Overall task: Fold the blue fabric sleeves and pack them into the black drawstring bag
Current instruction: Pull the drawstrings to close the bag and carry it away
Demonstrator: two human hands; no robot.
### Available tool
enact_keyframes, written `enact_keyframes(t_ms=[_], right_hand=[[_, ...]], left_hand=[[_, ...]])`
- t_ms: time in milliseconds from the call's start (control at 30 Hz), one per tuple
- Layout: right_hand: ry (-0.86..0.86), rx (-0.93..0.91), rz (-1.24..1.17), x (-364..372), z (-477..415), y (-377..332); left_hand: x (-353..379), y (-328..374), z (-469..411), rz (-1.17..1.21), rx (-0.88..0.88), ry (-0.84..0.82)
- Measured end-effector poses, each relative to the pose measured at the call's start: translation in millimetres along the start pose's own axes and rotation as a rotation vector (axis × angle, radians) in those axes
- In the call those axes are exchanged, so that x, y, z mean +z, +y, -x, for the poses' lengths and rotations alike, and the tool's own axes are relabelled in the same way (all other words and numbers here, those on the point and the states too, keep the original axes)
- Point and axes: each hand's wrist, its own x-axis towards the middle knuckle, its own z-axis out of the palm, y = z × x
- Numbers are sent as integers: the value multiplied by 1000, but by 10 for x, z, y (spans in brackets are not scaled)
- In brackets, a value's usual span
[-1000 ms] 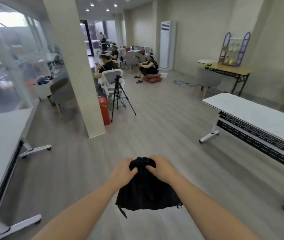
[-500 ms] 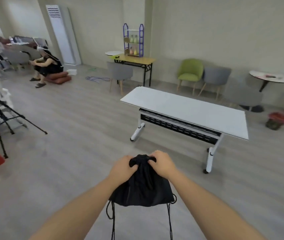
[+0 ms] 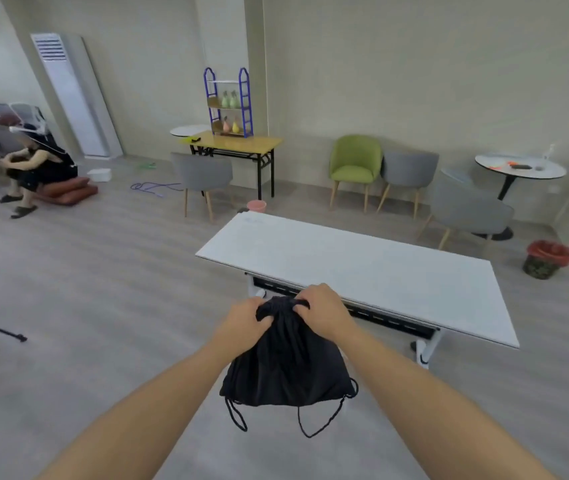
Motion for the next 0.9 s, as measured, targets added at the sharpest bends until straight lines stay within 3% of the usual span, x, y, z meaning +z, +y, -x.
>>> enact_keyframes(t_ms=[333,567,700,900], right_hand=[[75,76,-32,28,-2199,676],[96,163,105,17,-3604,1055],[186,248,42,-61,-4292,1253],[87,328,65,236,-5148,1822]], left_hand=[[-22,-275,-2448,9,39,34],[-108,-538,-4142,-8,154,-63],[-170,-519,-5063,4,214,-69],[180,-714,-6156,-93,197,-179]])
